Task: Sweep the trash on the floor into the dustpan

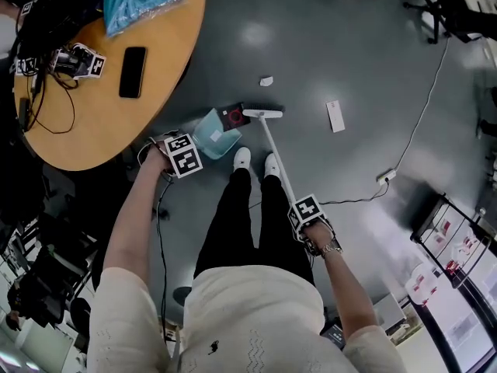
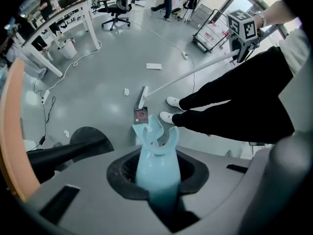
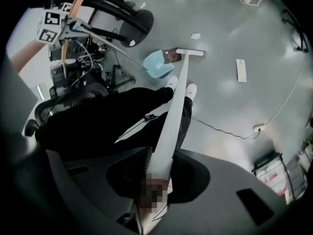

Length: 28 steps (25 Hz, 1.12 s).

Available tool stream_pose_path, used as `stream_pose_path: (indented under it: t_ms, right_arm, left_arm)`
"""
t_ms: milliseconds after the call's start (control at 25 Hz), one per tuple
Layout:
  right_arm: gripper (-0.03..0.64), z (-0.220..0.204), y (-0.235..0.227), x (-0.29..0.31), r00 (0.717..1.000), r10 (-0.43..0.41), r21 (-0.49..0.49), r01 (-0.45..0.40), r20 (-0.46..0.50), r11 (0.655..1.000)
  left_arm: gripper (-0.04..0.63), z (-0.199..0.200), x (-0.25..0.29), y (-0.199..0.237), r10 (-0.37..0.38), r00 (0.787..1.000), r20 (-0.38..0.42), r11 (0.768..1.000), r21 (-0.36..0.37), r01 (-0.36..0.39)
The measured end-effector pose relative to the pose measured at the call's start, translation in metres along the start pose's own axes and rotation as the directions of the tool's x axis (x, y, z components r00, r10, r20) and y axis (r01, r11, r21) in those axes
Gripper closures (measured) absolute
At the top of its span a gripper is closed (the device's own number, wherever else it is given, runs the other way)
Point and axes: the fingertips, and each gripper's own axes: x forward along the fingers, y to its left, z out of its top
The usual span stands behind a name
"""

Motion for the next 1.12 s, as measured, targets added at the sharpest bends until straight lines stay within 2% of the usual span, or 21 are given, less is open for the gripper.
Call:
stream_pose_path:
  t_ms: [200,280,360,480,560,680,760,800,880,1000,1120]
  right_arm:
    - [0.531,-0.004,0.023,-0.002,0.998,-0.011,-0.131,0.002,-0.069,0.991]
    - [0.531,-0.002,0.036,-0.006,0.996,0.046,-0.128,-0.056,-0.077,0.99]
    - [0.531,0.0,0.052,-0.013,0.986,0.152,-0.078,-0.157,-0.065,0.985]
    - [0.531,-0.003,0.069,-0.032,0.954,0.3,0.006,-0.3,-0.026,0.954]
    - [0.531,-0.009,0.074,-0.048,0.924,0.382,0.055,-0.382,0.017,0.923]
    - [0.531,-0.02,0.073,-0.071,0.863,0.493,0.137,-0.505,0.116,0.852]
    - [0.531,-0.024,0.064,-0.088,0.824,0.532,0.183,-0.563,0.193,0.806]
    - [0.531,-0.022,0.055,-0.095,0.813,0.536,0.2,-0.578,0.229,0.791]
    - [0.531,-0.015,0.031,-0.106,0.813,0.506,0.227,-0.572,0.288,0.789]
    - [0.531,0.006,-0.01,-0.12,0.843,0.411,0.269,-0.509,0.346,0.818]
    - [0.531,0.031,-0.053,-0.131,0.883,0.29,0.307,-0.41,0.369,0.858]
  left_arm:
    - [0.503,-0.016,0.009,-0.01,-0.021,1.0,0.008,0.999,-0.042,0.022]
    - [0.503,-0.028,0.013,-0.019,-0.033,0.999,0.013,0.997,-0.067,0.034]
    - [0.503,-0.04,0.018,-0.03,-0.03,0.999,0.024,0.997,-0.077,0.031]
    - [0.503,-0.052,0.021,-0.048,0.015,0.998,0.055,0.996,-0.084,-0.011]
    - [0.503,-0.054,0.019,-0.053,0.038,0.996,0.081,0.989,-0.143,-0.026]
    - [0.503,-0.047,0.012,-0.048,0.054,0.992,0.116,0.974,-0.224,-0.027]
    - [0.503,-0.034,0.004,-0.036,0.067,0.988,0.14,0.968,-0.25,-0.03]
    - [0.503,-0.026,0.0,-0.029,0.073,0.986,0.153,0.967,-0.254,-0.032]
    - [0.503,-0.009,-0.009,-0.013,0.083,0.981,0.175,0.968,-0.248,-0.038]
    - [0.503,0.014,-0.02,0.009,0.109,0.975,0.196,0.972,-0.228,-0.062]
    - [0.503,0.034,-0.026,0.021,0.128,0.971,0.202,0.976,-0.201,-0.087]
